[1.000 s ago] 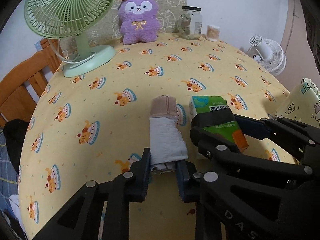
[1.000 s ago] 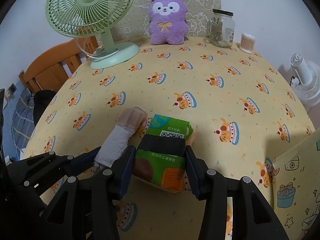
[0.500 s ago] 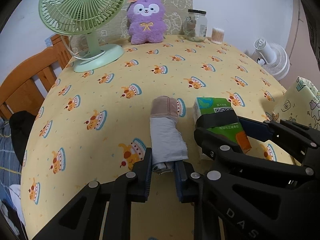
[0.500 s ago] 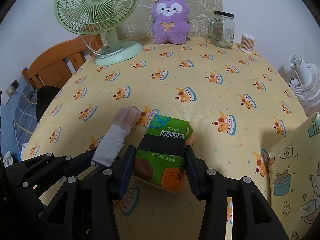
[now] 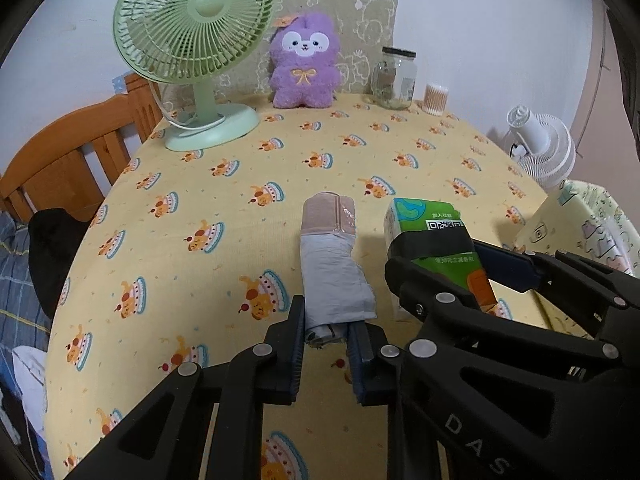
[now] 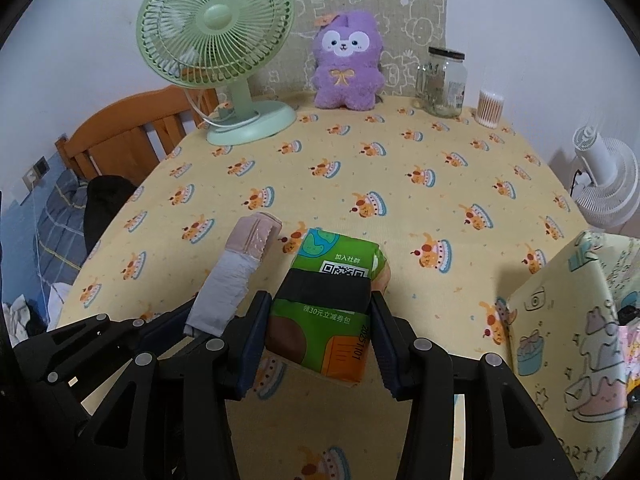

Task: Organize soft objects
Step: 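Carry the rolled cloth and tissue pack toward the yellow box with both tools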

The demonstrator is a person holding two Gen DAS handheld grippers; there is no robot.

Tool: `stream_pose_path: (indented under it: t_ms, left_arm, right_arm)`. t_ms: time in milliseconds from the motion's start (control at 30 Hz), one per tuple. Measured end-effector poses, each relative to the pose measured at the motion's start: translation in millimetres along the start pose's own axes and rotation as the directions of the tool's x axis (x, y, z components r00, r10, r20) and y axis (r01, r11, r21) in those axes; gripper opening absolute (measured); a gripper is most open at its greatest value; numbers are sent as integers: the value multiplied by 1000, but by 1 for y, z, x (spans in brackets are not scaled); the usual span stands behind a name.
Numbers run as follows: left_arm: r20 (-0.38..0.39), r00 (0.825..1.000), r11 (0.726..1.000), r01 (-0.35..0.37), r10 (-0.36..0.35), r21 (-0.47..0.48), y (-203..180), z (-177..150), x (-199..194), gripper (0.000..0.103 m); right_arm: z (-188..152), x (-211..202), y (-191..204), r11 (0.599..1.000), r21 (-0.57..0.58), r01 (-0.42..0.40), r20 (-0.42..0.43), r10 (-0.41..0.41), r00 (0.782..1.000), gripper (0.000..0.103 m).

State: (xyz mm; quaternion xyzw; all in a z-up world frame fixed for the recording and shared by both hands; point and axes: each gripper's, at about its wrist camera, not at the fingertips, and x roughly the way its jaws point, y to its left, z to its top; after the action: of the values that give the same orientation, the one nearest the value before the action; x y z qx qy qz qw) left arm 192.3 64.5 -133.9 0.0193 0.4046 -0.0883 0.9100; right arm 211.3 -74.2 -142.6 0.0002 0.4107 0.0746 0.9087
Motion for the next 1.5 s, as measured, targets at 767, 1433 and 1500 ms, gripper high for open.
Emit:
stream_pose_path:
  t_ms: [767,1433,1500]
  left_arm:
    - [126,990,997,-63,67,-35,-10,6,-71,17]
    - [218,970,994,-99,104,-36,-44,11,-115,18]
    - [226,968,994,-101,107,-35,-49,12,-117,18]
  right_arm:
    - [9,-73,13,999,-43,-27,126,33,992,52]
    - [12,-127,-10,997,-51,-63,218,73,973,52]
    - [12,-131,-14,997,-52,-64,225,74,972,52]
